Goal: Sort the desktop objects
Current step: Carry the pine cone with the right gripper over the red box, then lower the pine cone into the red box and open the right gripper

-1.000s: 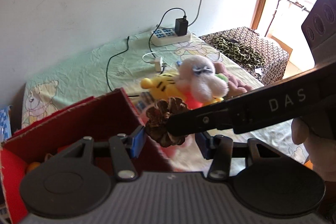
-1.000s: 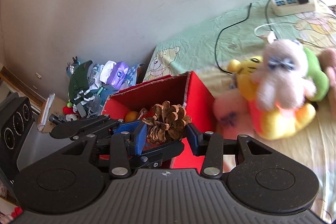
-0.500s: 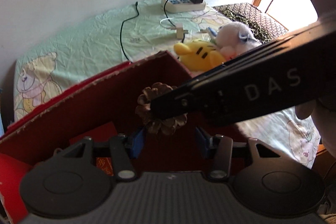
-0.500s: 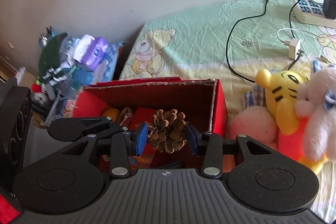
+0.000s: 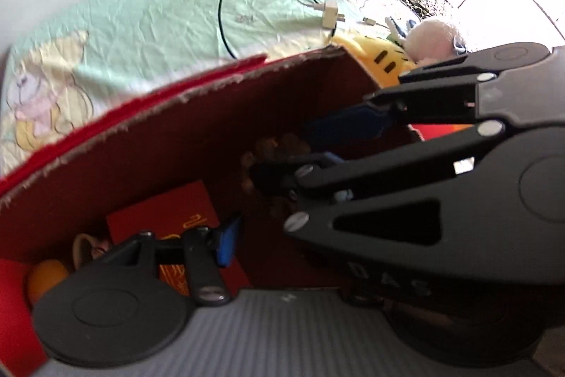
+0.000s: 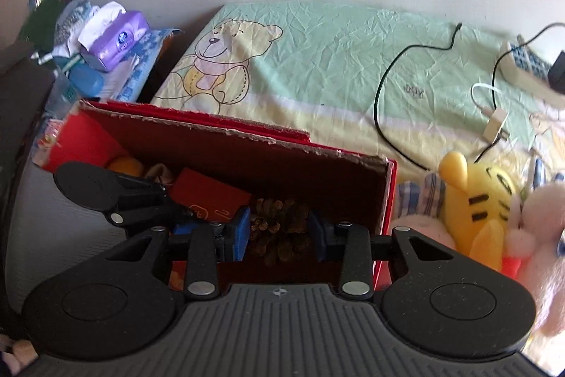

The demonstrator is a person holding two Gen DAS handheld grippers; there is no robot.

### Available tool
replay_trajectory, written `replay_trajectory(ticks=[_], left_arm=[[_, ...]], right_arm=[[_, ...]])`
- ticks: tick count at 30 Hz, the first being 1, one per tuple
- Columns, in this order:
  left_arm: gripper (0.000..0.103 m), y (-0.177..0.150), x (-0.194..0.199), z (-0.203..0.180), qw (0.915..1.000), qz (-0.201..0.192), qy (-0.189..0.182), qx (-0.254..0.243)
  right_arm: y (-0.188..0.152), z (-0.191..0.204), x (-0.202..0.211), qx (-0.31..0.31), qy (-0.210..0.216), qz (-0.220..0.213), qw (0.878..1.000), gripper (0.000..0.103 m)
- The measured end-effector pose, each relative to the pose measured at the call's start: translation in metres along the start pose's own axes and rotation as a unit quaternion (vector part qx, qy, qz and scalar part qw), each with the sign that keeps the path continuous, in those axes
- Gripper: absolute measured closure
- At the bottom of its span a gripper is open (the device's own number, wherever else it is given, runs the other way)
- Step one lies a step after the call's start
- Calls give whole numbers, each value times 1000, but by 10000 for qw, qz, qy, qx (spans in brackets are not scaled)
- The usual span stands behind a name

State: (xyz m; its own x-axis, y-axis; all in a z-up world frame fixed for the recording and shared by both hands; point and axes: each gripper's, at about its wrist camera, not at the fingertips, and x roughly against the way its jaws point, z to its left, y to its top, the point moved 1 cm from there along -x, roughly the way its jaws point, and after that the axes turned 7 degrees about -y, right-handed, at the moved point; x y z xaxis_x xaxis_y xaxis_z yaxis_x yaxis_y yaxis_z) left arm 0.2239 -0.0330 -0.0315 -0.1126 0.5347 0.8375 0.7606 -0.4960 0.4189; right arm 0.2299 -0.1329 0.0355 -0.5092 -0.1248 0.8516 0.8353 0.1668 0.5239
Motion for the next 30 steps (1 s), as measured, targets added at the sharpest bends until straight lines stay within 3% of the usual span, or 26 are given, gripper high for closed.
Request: replay_trajectory(ticks=[4,14,16,20,30], left_arm=[[33,-1,0,9,9993,38,-294,216],[32,0,0,27,9941,83,-854,667],[30,0,0,28,9935,66,-891,703],[30,0,2,27,9937,32,-893,681],[30,0,7,27,9948,-117,-799,615]], right_arm=[[3,3,-3,112,-127,-47,9998,64],[11,3,-7,86,-135,174,9997,59],[13,3,-6,102,-189,204,9996,53],[15,-3,-3,-35,-177,294,9994,53],[12,-13,12,-490,48,-67,9988,54]])
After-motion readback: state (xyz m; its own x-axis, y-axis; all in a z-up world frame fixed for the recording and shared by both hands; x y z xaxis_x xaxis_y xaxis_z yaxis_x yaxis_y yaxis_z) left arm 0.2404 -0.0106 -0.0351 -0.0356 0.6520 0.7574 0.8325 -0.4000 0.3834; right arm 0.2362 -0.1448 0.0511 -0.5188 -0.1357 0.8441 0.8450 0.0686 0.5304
